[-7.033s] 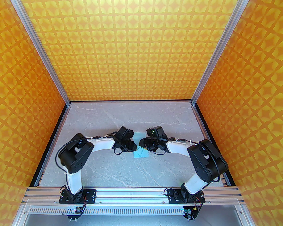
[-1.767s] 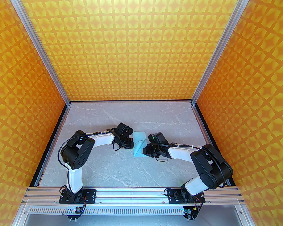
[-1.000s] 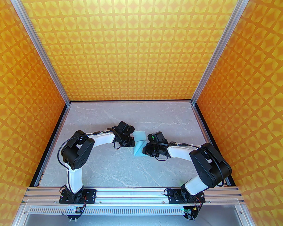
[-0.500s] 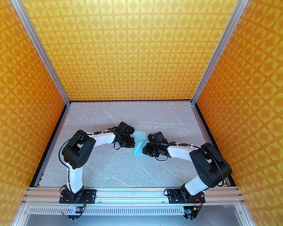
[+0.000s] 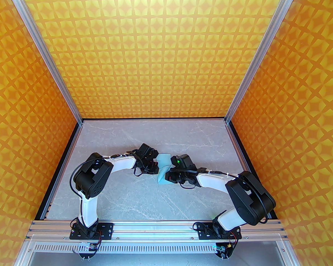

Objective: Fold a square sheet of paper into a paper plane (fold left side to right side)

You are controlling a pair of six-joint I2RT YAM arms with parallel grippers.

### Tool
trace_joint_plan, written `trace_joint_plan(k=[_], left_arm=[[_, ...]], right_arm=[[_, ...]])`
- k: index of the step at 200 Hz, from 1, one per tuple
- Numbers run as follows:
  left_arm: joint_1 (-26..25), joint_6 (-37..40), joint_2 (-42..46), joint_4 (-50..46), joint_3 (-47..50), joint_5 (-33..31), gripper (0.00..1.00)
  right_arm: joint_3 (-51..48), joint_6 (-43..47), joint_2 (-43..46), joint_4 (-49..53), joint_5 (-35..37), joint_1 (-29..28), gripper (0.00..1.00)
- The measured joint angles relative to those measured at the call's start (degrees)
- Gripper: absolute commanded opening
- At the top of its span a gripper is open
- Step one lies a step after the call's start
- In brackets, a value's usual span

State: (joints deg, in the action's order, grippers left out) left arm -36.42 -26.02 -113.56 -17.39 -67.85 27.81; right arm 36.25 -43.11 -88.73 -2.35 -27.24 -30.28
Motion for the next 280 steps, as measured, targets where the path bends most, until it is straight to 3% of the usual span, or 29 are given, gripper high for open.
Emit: trace_joint_plan(k=[63, 280], left_arm=[[0.00, 0.00, -0.07, 0.00, -0.02, 0.28, 0.00], [0.00, 0.00, -0.09, -0.02, -0.09, 0.33, 0.02]], right_arm=[[0.20, -3.37, -4.17, -6.08, -1.51, -1.16, 0.00], [0.83, -3.39, -6.88, -6.60, -1.66, -3.04, 0.00]])
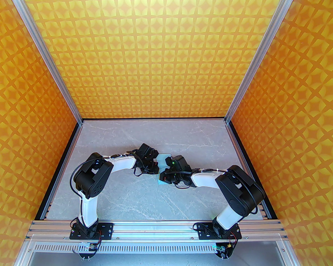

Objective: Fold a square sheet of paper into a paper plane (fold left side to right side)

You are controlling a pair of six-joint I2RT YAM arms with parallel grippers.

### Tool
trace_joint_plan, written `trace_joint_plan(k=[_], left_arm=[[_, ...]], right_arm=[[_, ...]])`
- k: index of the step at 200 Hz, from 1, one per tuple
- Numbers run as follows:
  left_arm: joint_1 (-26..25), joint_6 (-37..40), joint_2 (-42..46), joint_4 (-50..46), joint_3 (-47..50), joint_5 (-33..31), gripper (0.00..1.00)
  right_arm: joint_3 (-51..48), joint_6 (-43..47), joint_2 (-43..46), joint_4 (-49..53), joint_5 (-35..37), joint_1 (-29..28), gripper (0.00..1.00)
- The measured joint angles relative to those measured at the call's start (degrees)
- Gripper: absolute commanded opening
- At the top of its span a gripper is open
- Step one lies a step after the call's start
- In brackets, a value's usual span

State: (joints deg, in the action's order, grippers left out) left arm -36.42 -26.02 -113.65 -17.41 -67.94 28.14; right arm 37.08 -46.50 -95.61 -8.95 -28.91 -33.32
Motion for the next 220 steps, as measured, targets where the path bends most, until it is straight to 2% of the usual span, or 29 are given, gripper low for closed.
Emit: trace_joint_plan(k=[134, 220], left_arm=[[-0.28, 0.39, 0.00, -1.31, -1.86, 0.04, 0.05], [-0.37, 0.63, -1.07, -1.70, -2.36, 0.15, 0.04]], right_arm=[[0.00, 0.02, -0.83, -0.98, 0.02, 0.00, 0.00], [0.00, 0.02, -1.62, -0.96, 0.22, 0.00, 0.00]])
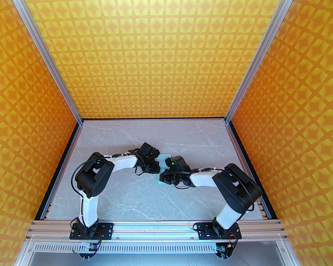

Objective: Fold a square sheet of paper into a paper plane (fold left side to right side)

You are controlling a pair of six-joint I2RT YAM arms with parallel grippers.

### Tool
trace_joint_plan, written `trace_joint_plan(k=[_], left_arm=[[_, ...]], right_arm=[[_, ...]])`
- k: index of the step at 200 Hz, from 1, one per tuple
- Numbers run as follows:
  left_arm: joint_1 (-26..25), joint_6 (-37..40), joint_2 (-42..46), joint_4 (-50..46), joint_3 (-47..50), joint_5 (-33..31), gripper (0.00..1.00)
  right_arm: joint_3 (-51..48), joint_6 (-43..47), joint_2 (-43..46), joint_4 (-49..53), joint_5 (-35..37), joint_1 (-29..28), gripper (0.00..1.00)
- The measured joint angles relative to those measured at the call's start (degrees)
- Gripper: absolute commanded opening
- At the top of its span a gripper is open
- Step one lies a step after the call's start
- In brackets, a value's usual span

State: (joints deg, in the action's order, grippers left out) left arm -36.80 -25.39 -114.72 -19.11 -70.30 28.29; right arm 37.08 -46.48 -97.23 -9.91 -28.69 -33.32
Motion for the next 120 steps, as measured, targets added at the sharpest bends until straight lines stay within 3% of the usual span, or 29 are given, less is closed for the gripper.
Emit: trace_joint_plan(k=[120], left_arm=[[0.00, 0.02, 0.00, 0.00, 0.00, 0.00, 0.02]], right_arm=[[0.07, 0.07, -0.04, 0.26, 0.26, 0.00, 0.02]])
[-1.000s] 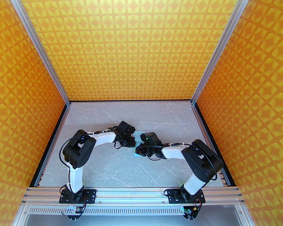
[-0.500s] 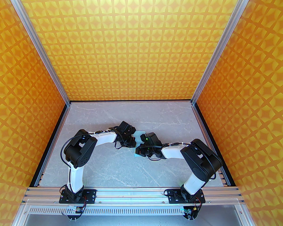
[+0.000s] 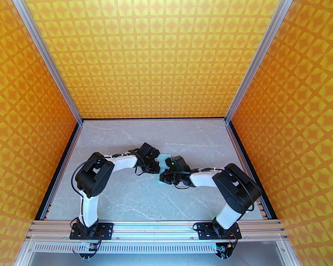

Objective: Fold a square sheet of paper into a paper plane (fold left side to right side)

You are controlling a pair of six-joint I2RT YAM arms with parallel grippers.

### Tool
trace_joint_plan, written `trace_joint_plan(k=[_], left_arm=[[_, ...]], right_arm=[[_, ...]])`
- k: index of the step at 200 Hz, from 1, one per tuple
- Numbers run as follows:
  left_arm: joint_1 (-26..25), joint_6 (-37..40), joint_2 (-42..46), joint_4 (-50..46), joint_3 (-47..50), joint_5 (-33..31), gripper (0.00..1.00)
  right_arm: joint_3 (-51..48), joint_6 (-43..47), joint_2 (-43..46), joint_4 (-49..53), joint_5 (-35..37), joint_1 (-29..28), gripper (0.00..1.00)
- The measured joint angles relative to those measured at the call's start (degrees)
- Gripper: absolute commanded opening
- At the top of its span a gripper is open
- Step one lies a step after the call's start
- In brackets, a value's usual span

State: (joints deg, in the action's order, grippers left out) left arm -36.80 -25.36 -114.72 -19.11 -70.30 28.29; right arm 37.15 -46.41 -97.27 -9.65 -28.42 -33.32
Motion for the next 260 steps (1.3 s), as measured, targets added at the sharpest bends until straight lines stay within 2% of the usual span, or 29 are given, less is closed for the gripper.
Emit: trace_joint_plan(k=[220, 260], left_arm=[[0.81, 0.00, 0.90, -0.04, 1.01, 0.00, 0.02], [0.81, 0.00, 0.90, -0.04, 1.01, 0.00, 0.06]], right_arm=[[0.83, 0.22, 0.63, 1.92, 1.03, 0.00, 0.05], [0.87, 0.42, 0.48, 1.97, 1.05, 0.00, 0.04]])
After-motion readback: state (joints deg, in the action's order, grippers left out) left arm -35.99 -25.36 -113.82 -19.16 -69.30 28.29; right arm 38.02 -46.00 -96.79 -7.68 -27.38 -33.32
